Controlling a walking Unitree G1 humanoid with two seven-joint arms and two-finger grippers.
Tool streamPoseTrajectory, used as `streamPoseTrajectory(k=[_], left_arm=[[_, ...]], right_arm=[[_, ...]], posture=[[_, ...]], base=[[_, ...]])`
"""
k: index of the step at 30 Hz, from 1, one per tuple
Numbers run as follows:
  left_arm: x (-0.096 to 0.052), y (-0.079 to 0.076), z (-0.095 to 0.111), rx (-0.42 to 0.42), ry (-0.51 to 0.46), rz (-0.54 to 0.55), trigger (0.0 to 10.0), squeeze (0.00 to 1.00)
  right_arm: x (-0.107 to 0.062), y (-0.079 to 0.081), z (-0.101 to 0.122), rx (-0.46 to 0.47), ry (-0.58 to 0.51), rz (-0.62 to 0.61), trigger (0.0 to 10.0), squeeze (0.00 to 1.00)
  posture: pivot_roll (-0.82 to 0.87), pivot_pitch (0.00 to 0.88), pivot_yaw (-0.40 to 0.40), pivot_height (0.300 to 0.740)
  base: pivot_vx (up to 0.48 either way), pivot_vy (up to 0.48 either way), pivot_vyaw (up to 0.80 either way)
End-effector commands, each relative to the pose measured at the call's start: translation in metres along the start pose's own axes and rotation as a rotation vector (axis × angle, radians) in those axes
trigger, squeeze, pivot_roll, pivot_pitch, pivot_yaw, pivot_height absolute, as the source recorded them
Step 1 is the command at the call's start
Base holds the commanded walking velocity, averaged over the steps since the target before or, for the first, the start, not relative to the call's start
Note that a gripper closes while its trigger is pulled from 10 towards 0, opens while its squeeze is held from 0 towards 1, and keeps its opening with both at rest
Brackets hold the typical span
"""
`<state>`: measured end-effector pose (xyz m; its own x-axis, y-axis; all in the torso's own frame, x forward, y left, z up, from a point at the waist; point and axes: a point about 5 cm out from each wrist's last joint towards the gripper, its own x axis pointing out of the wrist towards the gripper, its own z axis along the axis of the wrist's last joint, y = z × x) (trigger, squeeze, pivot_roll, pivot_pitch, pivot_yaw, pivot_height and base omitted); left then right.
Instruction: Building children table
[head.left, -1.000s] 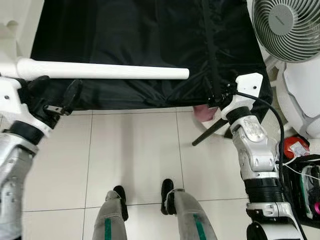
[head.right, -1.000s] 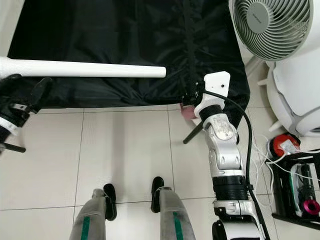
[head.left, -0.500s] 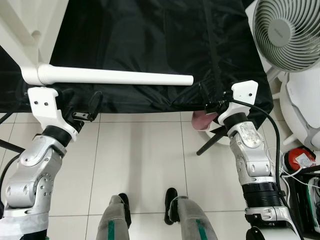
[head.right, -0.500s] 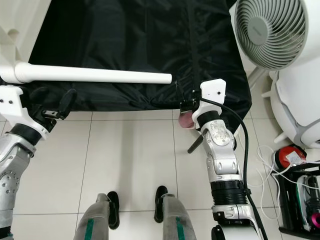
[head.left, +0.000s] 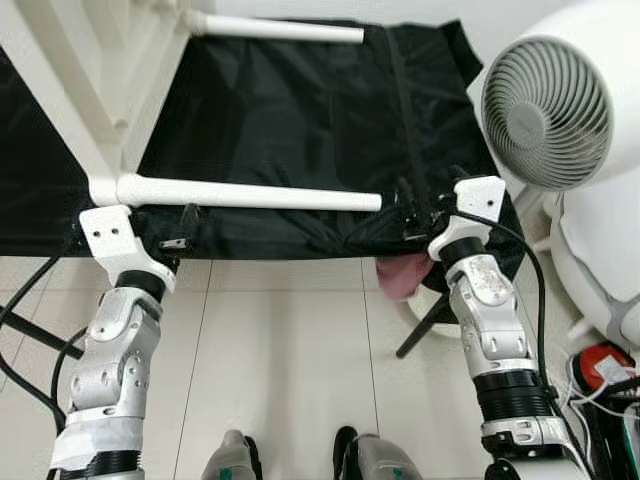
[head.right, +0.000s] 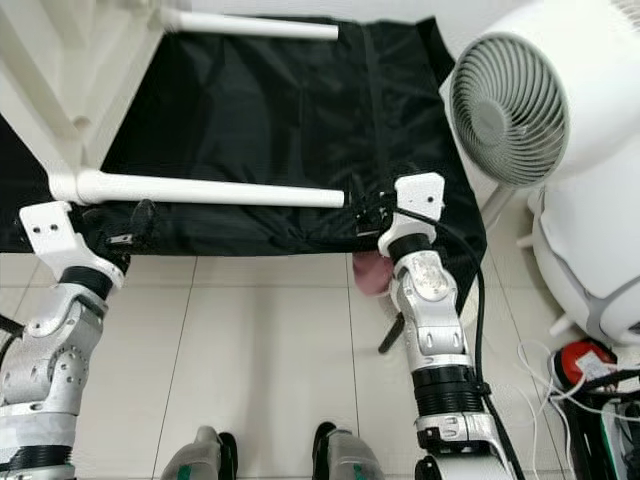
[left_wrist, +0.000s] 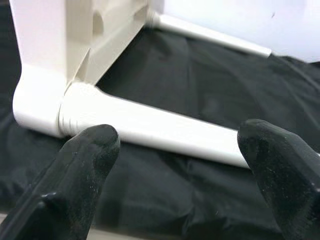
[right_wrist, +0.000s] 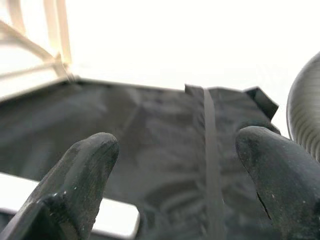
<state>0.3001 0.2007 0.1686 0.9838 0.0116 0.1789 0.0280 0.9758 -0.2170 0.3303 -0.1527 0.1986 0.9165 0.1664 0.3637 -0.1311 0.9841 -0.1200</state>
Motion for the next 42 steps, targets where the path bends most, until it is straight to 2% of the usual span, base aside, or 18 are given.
streamPoseTrajectory(k=[1,8,9,11,18,28,42], left_arm=[[0.002,-0.004,-0.004,0.03,0.001,-0.015,10.0,0.0],[0.006,-0.011,-0.008,0.052,0.005,-0.044,10.0,0.0],[0.01,-0.012,-0.01,0.063,0.002,-0.051,10.0,0.0],[0.01,-0.012,-0.01,0.063,0.002,-0.051,10.0,0.0],[0.021,-0.012,-0.005,0.083,-0.055,-0.007,10.0,0.0],[0.026,-0.008,-0.001,0.112,-0.078,0.016,10.0,0.0],[0.025,-0.013,-0.003,0.131,-0.088,0.005,10.0,0.0]], right_arm=[[-0.001,0.006,-0.007,0.01,0.017,0.014,10.0,0.0],[-0.002,0.002,-0.015,0.003,0.038,0.0,10.0,0.0],[-0.002,-0.005,-0.018,-0.028,0.046,-0.023,10.0,0.0],[-0.002,-0.005,-0.018,-0.028,0.046,-0.023,10.0,0.0],[0.005,-0.018,-0.019,-0.052,0.043,-0.111,10.0,0.0],[0.009,-0.007,-0.02,-0.045,0.032,-0.099,10.0,0.0],[0.007,-0.009,-0.023,-0.056,0.039,-0.099,10.0,0.0]], posture=[[-0.03,0.027,0.04,0.74],[-0.04,0.019,0.04,0.74],[-0.05,0.05,0.027,0.74],[-0.05,0.05,0.027,0.74],[-0.04,0.081,0.028,0.74],[-0.03,0.096,0.029,0.74],[-0.03,0.11,0.027,0.74]], base=[[0.0,0.0,0.0],[0.0,0.0,0.0],[0.0,0.0,0.0],[0.0,0.0,0.0],[0.0,0.041,0.0],[0.0,0.408,0.0],[0.0,0.464,0.0]])
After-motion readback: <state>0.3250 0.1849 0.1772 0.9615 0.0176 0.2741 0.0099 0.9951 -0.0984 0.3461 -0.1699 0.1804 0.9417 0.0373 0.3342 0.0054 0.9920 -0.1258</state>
